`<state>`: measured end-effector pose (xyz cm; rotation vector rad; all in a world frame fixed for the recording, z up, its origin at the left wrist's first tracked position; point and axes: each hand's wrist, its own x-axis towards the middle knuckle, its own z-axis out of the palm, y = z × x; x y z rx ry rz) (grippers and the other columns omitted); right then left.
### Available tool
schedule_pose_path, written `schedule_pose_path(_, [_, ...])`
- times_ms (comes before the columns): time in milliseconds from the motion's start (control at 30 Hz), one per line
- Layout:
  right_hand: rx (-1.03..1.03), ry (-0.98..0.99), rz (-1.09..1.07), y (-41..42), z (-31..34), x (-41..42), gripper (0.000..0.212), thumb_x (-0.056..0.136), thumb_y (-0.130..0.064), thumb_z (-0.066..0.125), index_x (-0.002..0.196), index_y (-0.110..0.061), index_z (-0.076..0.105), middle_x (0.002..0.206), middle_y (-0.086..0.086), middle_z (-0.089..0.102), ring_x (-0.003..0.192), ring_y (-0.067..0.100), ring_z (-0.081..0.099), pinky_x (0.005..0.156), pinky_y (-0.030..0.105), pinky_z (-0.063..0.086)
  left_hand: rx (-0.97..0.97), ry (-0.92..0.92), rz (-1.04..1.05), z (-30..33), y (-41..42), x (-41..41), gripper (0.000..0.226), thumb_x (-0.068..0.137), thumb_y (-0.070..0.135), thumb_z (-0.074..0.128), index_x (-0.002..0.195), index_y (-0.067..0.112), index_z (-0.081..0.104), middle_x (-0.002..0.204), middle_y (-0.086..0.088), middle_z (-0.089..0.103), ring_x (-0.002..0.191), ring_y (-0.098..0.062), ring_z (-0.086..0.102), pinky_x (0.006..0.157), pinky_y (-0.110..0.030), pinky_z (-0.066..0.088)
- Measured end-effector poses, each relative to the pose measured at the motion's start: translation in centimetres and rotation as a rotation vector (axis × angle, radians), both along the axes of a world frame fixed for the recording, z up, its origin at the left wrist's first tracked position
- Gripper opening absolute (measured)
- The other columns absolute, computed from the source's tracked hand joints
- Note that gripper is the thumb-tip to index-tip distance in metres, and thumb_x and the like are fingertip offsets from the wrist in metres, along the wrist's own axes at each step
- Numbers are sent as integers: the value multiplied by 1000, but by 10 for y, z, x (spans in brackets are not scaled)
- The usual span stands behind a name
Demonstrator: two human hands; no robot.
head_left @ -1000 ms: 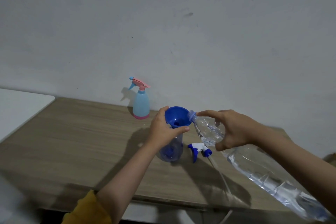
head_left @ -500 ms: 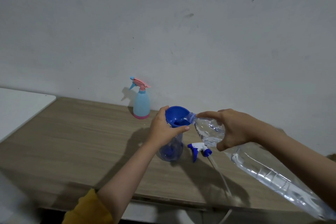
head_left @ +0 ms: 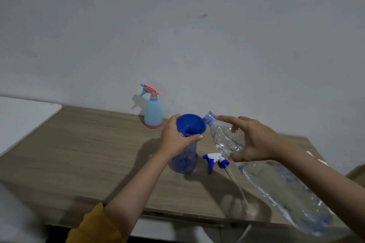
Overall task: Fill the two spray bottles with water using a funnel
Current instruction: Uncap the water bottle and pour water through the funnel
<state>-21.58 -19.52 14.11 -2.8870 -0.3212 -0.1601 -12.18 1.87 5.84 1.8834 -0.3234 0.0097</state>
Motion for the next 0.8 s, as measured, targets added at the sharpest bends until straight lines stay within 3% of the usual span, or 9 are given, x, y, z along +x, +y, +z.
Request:
schedule_pose_path(133, [98,-144,2,-12,0,-8,100,49,-49,70,135,-63,21,100,-7,56,91,2,57,69,30,51,-1,1,16,1,1,-1,93,55,42,88,133,19,41,127,4,53,115,-14,51,96,-31,47])
schedule_pose_path(267, [220,-337,-38,-30,3,-10,98,46,-46,72,137,-52,33,100,-4,57,65,4,56,64,37,54,14,3,33,3,0,-1,93,56,41,88,133,18,42,125,3,53,114,-16,52,96,-35,48])
schedule_pose_path(367, [280,-466,-50,-47,5,-10,98,49,-41,76,139,-45,36,104,0,58,59,14,59,62,39,55,29,8,44,5,-3,-2,91,56,39,88,132,17,42,125,3,52,114,-16,51,94,-32,47])
schedule_pose_path(533, [354,-624,-156,-72,-7,-6,104,56,-30,84,142,-46,28,121,5,55,84,23,63,64,46,56,19,9,62,10,-7,-7,87,60,32,87,132,15,42,121,4,51,108,-13,50,86,-25,43])
schedule_pose_path(633, [434,-655,-237,-85,-25,-3,106,59,-20,88,145,-35,28,126,7,51,85,23,62,64,46,57,14,12,72,11,-8,-8,85,61,29,87,132,14,43,118,5,52,105,-11,49,84,-23,42])
schedule_pose_path(800, [593,-694,-316,-94,-56,-1,104,64,-11,86,147,-27,26,132,9,47,99,26,61,78,46,56,2,13,91,7,-11,-7,85,60,27,88,131,15,44,123,2,54,110,-14,51,87,-24,43])
